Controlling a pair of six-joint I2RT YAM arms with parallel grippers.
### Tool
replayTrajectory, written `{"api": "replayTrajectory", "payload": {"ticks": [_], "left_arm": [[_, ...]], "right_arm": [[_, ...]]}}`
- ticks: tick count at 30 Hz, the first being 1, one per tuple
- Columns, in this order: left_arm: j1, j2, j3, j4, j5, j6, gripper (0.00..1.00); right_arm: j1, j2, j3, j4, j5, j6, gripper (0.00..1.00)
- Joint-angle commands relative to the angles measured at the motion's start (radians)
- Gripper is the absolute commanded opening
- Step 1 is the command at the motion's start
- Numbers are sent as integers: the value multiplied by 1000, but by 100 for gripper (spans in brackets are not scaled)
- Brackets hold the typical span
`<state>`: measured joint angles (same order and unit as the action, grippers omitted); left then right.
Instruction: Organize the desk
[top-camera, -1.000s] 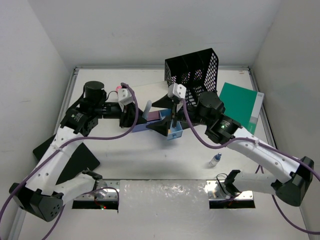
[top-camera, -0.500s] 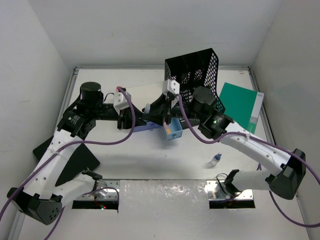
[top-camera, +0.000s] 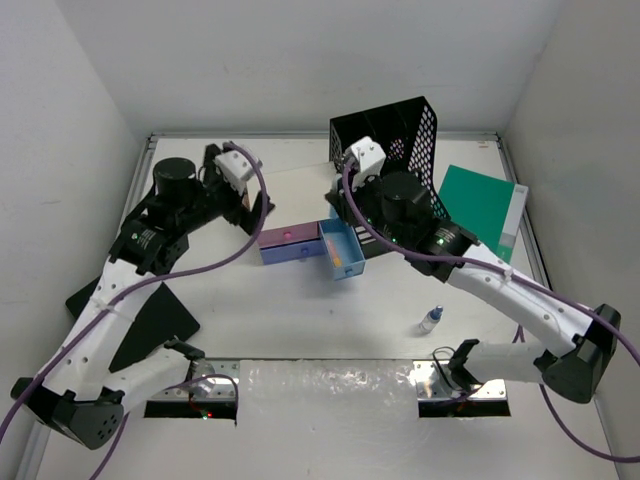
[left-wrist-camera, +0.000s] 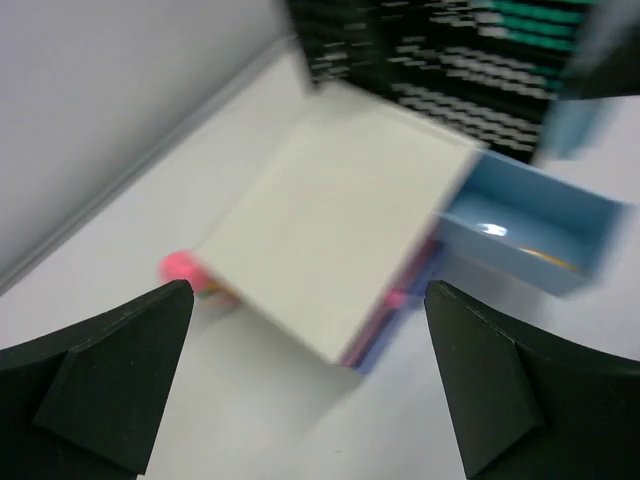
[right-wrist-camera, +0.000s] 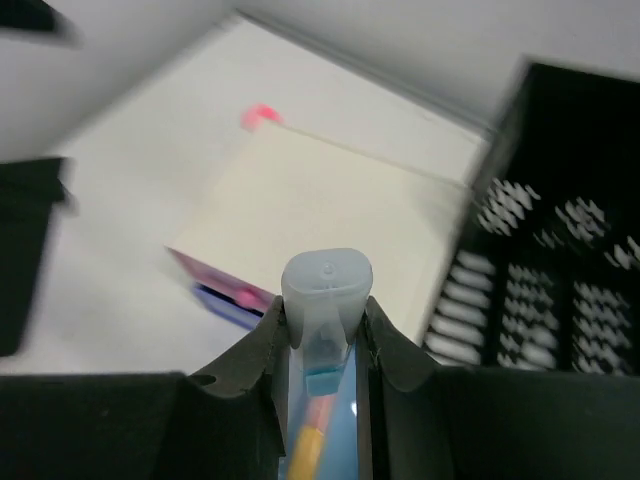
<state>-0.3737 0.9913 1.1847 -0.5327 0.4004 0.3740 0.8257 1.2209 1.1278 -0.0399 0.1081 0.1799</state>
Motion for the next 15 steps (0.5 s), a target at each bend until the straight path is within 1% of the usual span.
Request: {"api": "replayTrajectory", "payload": {"ticks": [1,2,3,6,7,10,15], "left_arm": [[-5,29,46,86,-504,-30,100],[-5,46,40,98,-537,-26,100],[-5,84,38,102,-538,-26,100],[-5,162,23,135,-575,-33,100],[-5,176,1,178,-606,-26,100],[-5,231,-17,241,-630,-9,100],[-5,360,7,272,-647,-1,100]], "right_arm": [[-2,55,61,-234,387,33,0],[-2,84,78,-265,368,44,0],[-3,142,111,-308,351,58,0],[-2,224,159,-344,332,93,0],[-2,236,165,-348,334,101,0],[-2,265,161,-361,363,125,0],[-2,322,153,-402,374,167,0]]}}
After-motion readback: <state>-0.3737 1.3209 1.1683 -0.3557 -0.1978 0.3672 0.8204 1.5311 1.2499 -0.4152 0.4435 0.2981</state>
